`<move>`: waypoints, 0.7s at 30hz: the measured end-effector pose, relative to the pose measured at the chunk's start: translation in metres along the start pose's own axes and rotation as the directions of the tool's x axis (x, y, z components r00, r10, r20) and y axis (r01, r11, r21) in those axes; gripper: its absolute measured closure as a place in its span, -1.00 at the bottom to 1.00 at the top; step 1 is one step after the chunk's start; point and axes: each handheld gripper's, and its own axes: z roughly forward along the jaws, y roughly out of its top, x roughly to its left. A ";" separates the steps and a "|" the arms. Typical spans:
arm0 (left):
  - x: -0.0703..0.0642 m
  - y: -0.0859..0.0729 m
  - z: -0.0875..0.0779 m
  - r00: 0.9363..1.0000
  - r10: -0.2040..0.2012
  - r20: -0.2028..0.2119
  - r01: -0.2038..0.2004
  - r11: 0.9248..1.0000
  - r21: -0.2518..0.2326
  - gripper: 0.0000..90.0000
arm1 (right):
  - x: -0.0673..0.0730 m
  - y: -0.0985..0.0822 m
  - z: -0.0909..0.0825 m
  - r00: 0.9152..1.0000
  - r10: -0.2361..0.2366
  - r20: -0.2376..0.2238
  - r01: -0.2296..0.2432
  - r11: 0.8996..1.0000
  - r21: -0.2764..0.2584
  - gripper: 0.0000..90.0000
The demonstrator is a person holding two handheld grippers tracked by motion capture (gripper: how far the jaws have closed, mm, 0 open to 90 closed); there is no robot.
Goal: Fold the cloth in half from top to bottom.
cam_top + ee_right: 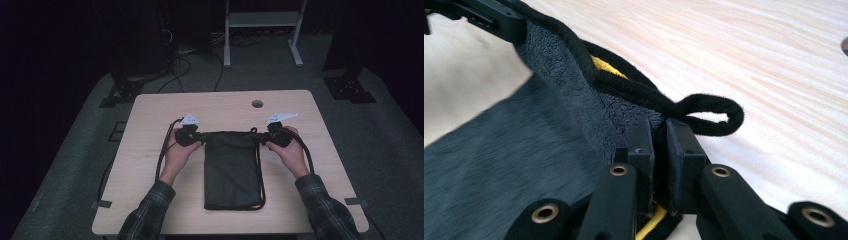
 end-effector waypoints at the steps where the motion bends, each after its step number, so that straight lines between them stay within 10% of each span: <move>1: -0.004 -0.003 -0.005 1.000 0.007 0.007 -0.007 1.000 -0.003 0.82 | 0.004 -0.002 -0.004 1.000 -0.007 -0.008 0.007 1.000 -0.007 0.80; 21: -0.070 -0.053 -0.057 0.993 0.052 0.107 -0.054 0.998 0.013 0.82 | 0.072 -0.055 -0.051 0.989 -0.095 -0.116 0.096 0.995 -0.006 0.80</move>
